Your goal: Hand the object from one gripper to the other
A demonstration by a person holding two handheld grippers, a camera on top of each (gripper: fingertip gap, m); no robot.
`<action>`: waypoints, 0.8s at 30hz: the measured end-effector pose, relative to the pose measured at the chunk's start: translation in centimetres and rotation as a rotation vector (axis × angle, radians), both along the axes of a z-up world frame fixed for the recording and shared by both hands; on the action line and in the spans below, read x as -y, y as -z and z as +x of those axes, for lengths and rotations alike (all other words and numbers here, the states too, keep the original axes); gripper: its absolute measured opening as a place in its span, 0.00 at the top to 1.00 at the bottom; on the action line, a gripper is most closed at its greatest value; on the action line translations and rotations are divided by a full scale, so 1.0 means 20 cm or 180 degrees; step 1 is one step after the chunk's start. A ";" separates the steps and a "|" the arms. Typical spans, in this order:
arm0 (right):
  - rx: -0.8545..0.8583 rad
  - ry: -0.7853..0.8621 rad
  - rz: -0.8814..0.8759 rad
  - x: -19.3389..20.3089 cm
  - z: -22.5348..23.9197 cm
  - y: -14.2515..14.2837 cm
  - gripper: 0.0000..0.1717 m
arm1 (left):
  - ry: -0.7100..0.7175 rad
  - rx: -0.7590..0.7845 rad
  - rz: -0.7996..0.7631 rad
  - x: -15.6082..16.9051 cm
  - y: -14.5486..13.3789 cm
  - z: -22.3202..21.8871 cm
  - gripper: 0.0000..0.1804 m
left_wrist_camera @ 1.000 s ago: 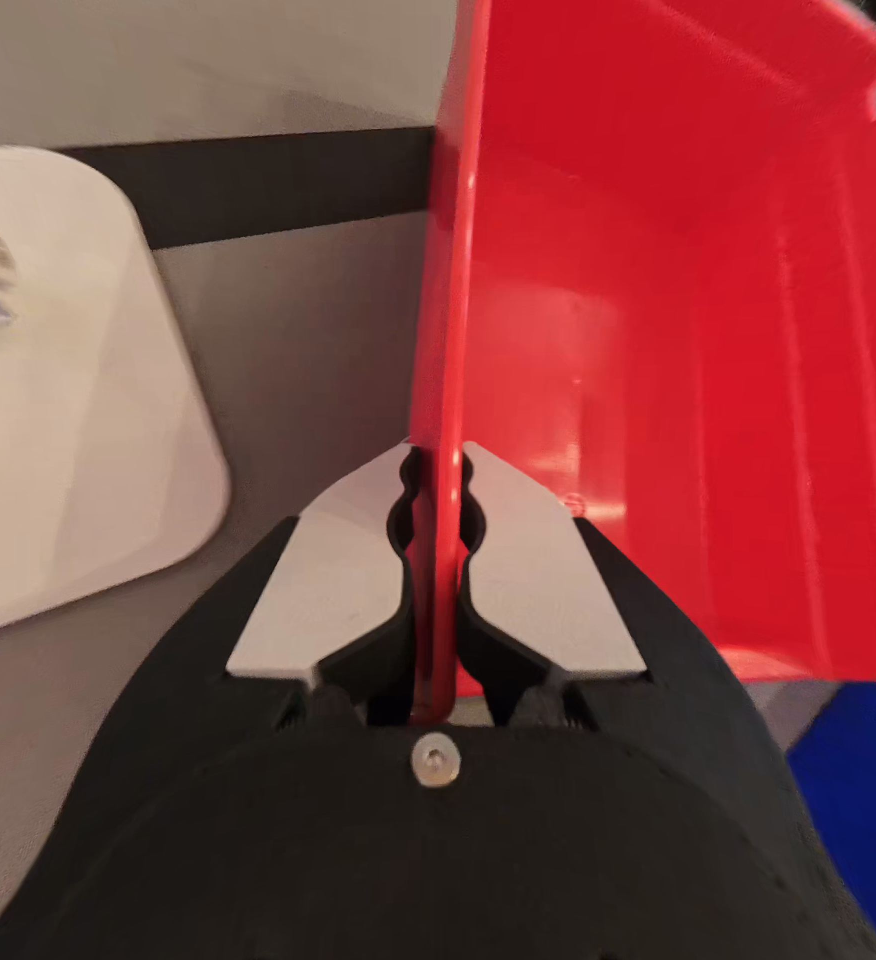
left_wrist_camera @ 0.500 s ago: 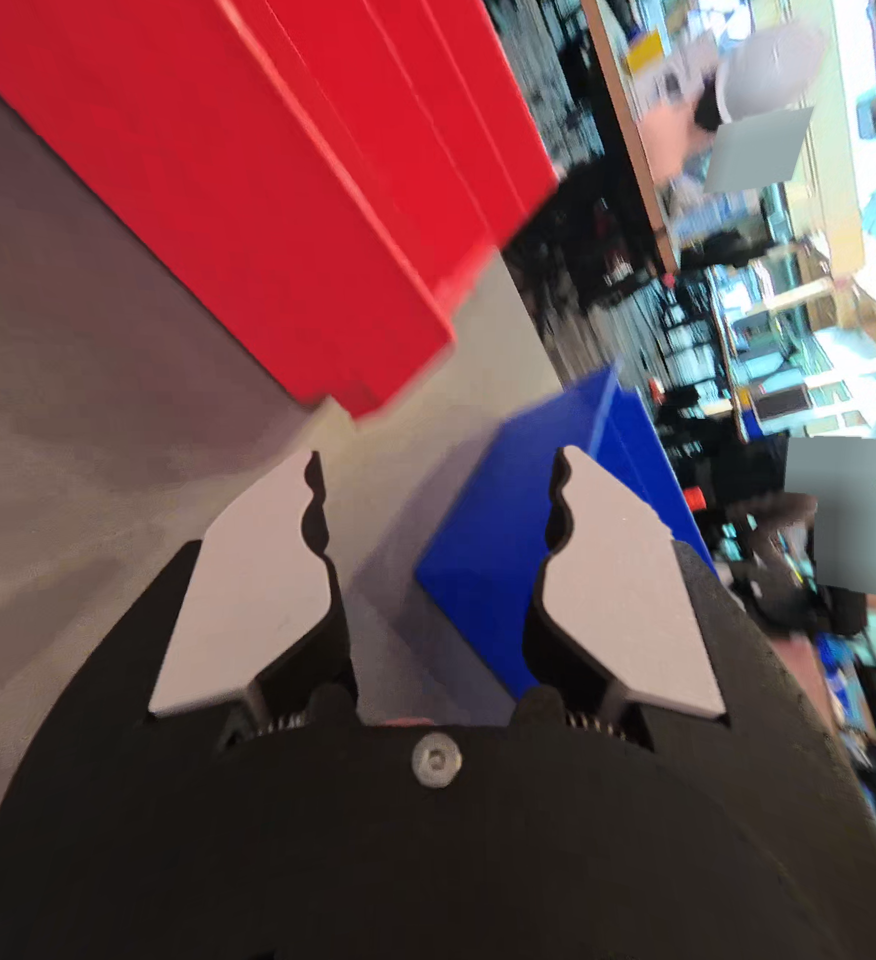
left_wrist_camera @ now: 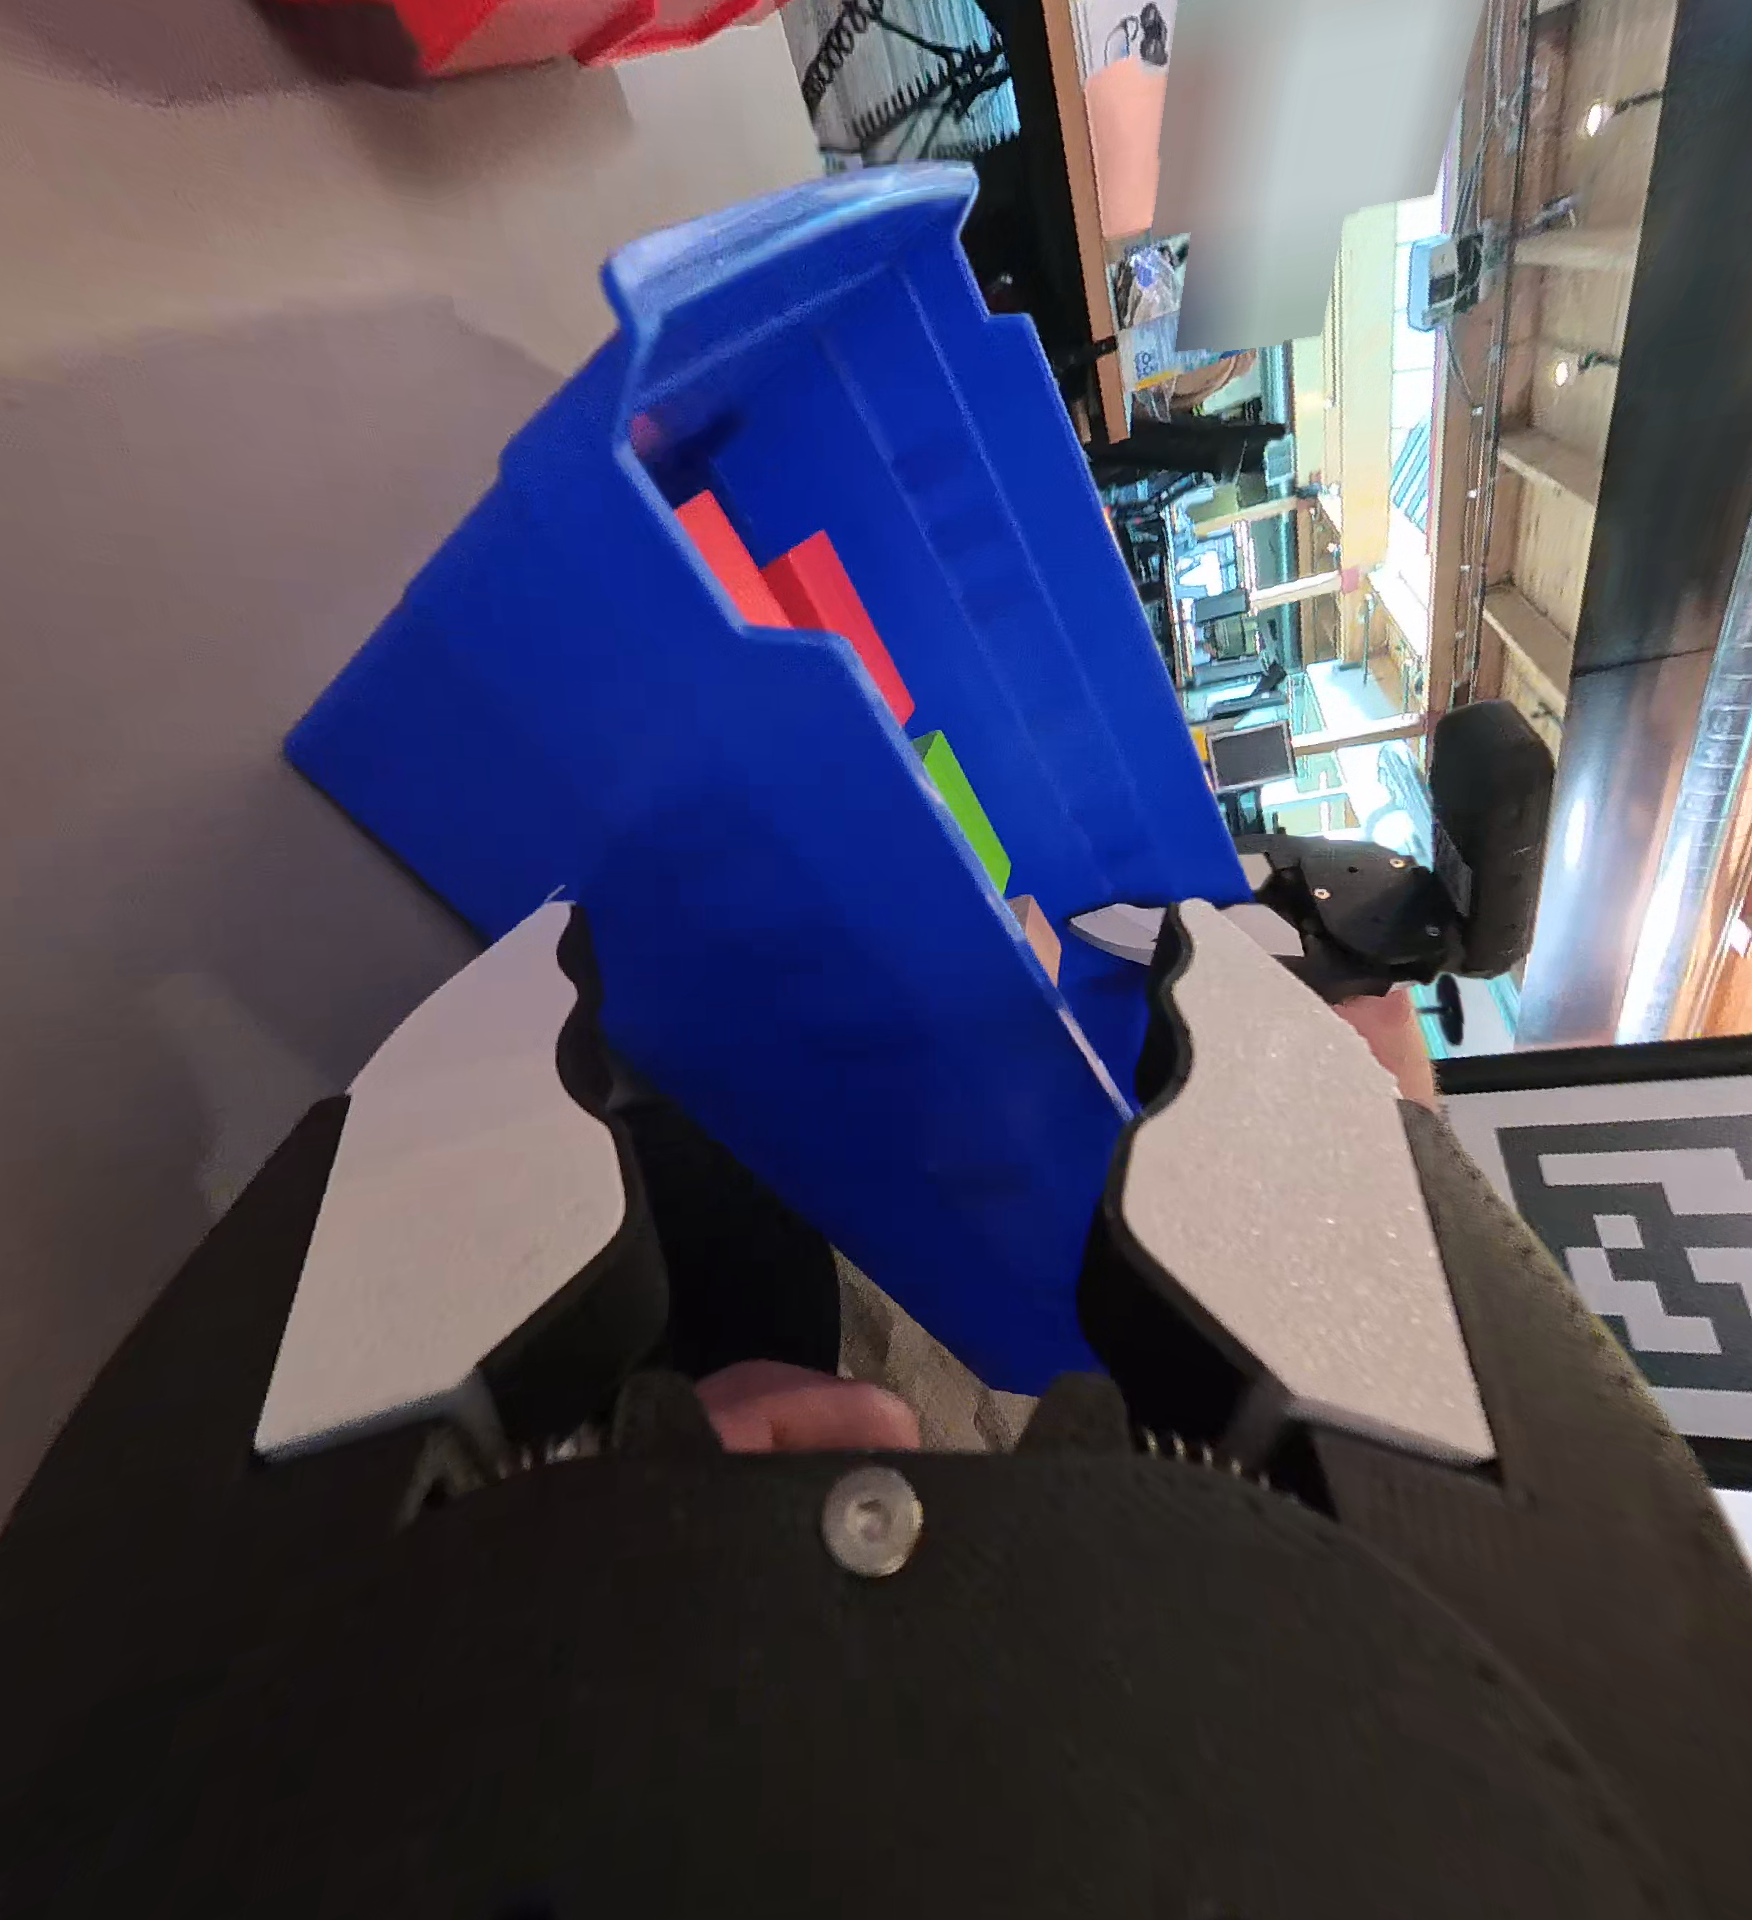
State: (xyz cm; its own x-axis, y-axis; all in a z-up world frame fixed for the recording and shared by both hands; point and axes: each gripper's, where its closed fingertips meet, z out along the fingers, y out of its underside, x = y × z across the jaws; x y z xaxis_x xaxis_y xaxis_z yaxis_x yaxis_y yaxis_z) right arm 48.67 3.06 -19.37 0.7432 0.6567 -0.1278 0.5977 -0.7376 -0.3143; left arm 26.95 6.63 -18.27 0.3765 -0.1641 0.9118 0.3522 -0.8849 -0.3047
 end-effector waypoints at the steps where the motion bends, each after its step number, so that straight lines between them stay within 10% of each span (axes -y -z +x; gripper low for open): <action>1: 0.0013 -0.0049 -0.0014 0.01 -0.04 0.00 0.98 | -0.0048 -0.0006 -0.0020 0.03 0.00 -0.04 0.43; 24: -0.0135 -0.1899 0.0211 -0.09 -2.08 0.14 0.95 | -0.2096 -0.0682 -0.0147 0.41 0.06 -1.95 0.37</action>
